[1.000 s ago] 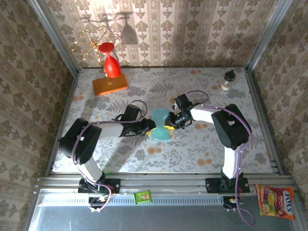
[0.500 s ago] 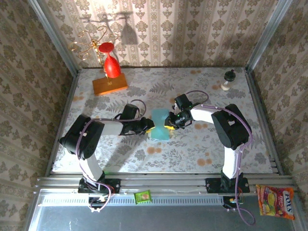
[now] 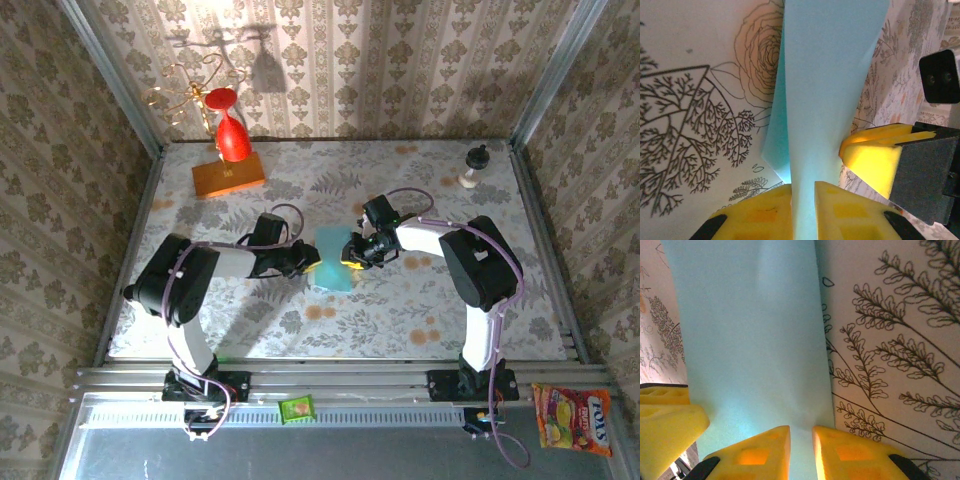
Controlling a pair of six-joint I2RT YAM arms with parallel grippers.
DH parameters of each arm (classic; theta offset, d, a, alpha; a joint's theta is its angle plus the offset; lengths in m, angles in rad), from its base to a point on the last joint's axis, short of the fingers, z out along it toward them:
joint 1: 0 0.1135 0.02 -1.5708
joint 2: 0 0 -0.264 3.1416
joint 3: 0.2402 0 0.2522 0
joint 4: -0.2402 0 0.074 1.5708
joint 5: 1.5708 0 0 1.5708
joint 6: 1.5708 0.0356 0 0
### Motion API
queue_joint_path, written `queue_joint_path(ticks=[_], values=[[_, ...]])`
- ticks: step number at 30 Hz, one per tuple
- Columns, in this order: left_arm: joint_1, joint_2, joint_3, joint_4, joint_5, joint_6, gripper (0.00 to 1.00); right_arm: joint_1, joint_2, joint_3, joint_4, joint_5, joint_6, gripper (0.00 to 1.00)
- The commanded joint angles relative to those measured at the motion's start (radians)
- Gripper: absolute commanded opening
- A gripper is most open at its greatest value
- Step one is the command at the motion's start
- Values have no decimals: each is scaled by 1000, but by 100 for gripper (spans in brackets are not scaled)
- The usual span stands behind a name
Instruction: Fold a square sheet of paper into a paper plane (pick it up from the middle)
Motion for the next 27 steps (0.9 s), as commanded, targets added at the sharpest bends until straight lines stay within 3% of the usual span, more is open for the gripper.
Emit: queue_joint_path(ticks=[1,11,13,16,21,27], values=[[9,17,18,24,41,4,17,-9,40,0,-48,54,-14,24],[8,-11,5,-1,23,7,7,-16,3,15,-28,13,-77,31],[9,-28,-3,-6,11,-4,5,-21,-28,10,-2,-10,-98,35],[9,-62,-19,-9,-10,-27,4,-34,-104,-28,54,-29,-125,49],[-12,-102,-29,-19,-61,-59,2,-34,-258,-149,130,94,-210,70],[-40,-119,-25,-35,-105,-98,2,-2,-376,-253,152,209,-328,75]])
